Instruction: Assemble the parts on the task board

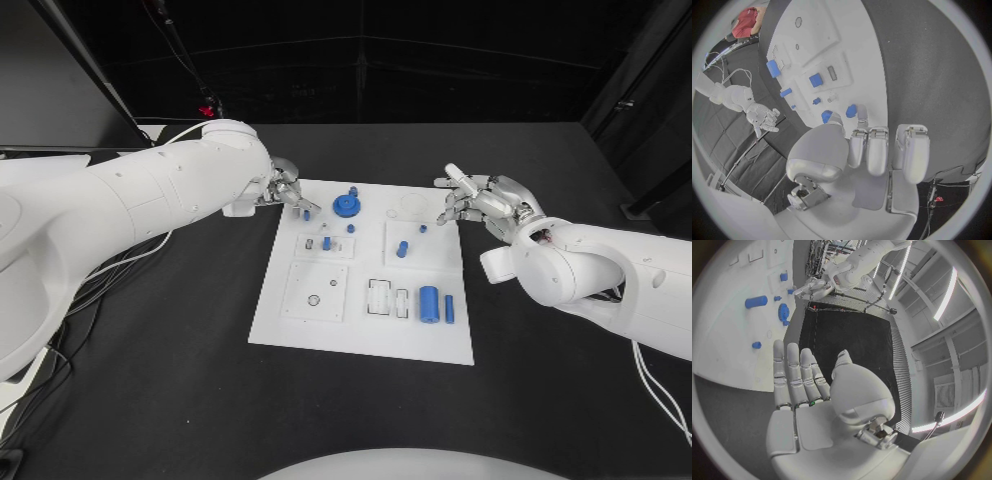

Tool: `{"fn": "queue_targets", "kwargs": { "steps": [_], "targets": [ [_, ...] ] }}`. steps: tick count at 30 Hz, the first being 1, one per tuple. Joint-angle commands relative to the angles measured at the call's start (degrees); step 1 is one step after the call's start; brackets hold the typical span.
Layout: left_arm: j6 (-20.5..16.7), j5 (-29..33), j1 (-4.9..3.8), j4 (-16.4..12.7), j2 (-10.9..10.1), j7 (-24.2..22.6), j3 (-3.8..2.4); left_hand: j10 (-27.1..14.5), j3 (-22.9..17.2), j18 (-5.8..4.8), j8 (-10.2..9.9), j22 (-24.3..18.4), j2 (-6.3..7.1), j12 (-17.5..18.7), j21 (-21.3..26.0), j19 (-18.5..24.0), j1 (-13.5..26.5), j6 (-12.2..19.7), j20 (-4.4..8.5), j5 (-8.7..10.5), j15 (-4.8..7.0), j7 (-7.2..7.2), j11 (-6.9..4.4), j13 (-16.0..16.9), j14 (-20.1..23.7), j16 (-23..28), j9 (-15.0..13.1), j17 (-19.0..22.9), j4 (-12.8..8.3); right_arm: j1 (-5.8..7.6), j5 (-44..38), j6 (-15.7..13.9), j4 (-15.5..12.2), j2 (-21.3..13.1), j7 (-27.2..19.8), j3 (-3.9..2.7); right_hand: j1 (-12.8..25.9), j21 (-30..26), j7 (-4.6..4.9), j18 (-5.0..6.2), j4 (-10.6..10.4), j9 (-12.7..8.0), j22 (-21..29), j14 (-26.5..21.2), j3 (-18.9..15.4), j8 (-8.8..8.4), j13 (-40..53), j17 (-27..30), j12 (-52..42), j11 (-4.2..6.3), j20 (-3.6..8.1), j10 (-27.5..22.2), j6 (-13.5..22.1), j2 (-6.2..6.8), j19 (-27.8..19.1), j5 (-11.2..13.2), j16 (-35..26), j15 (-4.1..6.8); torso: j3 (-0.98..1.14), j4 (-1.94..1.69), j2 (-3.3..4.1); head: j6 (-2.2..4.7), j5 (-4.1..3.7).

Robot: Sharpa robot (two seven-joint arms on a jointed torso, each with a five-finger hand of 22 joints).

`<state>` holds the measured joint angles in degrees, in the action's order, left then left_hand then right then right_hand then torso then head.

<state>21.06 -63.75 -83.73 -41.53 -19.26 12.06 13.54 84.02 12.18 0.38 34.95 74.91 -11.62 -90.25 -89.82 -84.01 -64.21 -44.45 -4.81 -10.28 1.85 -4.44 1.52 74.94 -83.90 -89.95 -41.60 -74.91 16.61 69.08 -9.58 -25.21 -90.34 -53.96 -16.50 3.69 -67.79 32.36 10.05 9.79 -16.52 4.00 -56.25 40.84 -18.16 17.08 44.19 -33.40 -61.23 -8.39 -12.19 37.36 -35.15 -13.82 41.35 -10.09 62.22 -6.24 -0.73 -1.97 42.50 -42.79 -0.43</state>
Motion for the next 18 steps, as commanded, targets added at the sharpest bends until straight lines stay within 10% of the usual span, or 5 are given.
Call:
{"fn": "queue_targets", "kwargs": {
  "steps": [1,18],
  "targets": [
    [1.4,-0.2,-0.07,0.1,0.2,-0.2,-0.05,6.0,-0.2,-0.38,-0.2,15.1,-0.10,0.3,-0.2,-6.0,-0.8,-0.4,-0.28,-0.28,-0.08,-0.14,-0.30,15.1,-6.1,0.0,0.1,-15.1,0.0,0.09,0.0,0.3,-0.1,0.1,-0.6,-0.04,-0.2,-0.4,1.62,0.54,0.0,-0.1,0.1,-0.5,0.1,0.40,-0.1,0.1,-0.2,-0.04,-0.32,-0.5,0.5,-0.26,0.2,-0.3,0.2,0.07,-0.01,-0.07,0.00,-0.10,-0.04],
    [2.1,-0.2,0.10,0.8,0.8,-0.1,-0.06,6.0,0.0,-0.38,-0.5,15.1,-0.98,0.3,-0.2,-6.0,-2.1,-0.5,-0.20,-1.89,-0.02,-0.13,-0.32,15.1,-6.1,0.0,0.5,-15.1,0.2,0.09,0.0,0.3,0.0,0.3,-0.5,-0.04,-0.2,-0.4,1.62,0.54,0.0,-0.1,0.1,-0.5,0.1,0.40,-0.1,0.1,-0.2,-0.04,-0.32,-0.5,0.5,-0.26,0.2,-0.3,0.2,0.07,0.01,0.02,0.03,-0.27,-0.19]
  ]
}}
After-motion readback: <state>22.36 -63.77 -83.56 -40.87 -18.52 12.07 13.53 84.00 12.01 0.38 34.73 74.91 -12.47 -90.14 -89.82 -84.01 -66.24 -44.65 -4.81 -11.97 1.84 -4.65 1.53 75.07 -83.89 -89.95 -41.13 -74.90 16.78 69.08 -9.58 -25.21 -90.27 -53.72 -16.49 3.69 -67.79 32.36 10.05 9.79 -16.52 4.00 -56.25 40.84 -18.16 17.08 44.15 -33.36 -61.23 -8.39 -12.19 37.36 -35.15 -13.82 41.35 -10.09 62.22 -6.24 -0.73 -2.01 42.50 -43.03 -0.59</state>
